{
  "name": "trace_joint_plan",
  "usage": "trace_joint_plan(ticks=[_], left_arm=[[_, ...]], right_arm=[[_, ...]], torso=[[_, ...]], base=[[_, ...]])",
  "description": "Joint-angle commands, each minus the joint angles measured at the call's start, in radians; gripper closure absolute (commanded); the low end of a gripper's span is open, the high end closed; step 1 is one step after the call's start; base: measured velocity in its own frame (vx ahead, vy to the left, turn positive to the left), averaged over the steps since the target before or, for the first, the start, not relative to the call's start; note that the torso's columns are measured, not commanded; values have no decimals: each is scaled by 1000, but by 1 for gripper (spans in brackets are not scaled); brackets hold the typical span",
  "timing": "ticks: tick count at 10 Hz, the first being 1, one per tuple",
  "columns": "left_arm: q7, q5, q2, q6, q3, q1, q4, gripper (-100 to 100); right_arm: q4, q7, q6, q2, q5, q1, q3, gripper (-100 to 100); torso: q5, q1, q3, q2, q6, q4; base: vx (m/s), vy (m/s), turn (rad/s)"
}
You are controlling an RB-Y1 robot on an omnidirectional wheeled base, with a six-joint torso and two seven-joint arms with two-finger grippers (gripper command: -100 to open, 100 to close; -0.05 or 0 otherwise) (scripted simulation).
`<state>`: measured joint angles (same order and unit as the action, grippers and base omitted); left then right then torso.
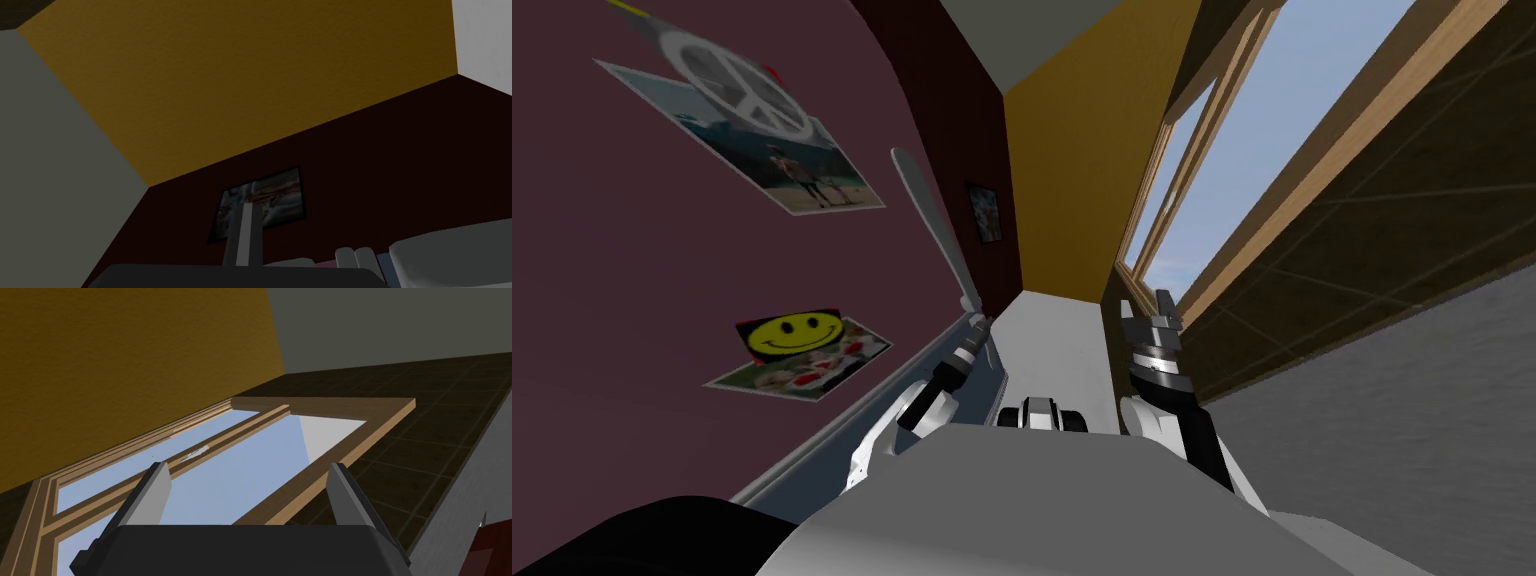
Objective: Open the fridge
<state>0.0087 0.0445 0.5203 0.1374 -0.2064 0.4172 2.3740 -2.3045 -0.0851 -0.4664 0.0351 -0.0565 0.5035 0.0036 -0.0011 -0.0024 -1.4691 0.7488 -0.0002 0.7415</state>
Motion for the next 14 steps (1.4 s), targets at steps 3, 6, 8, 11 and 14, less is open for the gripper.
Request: trace_joint_plan(ticks=[3, 6, 8, 11, 14], left_arm=[[-22, 2, 52, -30, -109, 28, 58, 100], [-25, 0, 72, -34, -137, 37, 82, 100], [-22, -3, 60, -7, -100, 23, 70, -100], [-15, -8, 45, 28, -46, 7, 53, -100], [-7, -13, 27, 69, 16, -13, 32, -100]], right_arm=[[0, 0, 0, 0, 0, 0, 0, 0], [0, 0, 0, 0, 0, 0, 0, 0], [0, 0, 0, 0, 0, 1, -1, 0], [0, 0, 0, -1, 0, 2, -1, 0], [0, 0, 0, -1, 0, 1, -1, 0]], torso=[[1, 3, -11, -16, 0, -5], [1, 1, -7, -12, 0, -4], [3, 10, -13, -22, 0, -6], [1, 2, -9, -14, 0, -4], [1, 2, -6, -9, 0, -3]], base=[[-211, -92, -116], [-154, -86, -91], [120, 67, 122], [202, 96, 92], [213, 85, 121]])
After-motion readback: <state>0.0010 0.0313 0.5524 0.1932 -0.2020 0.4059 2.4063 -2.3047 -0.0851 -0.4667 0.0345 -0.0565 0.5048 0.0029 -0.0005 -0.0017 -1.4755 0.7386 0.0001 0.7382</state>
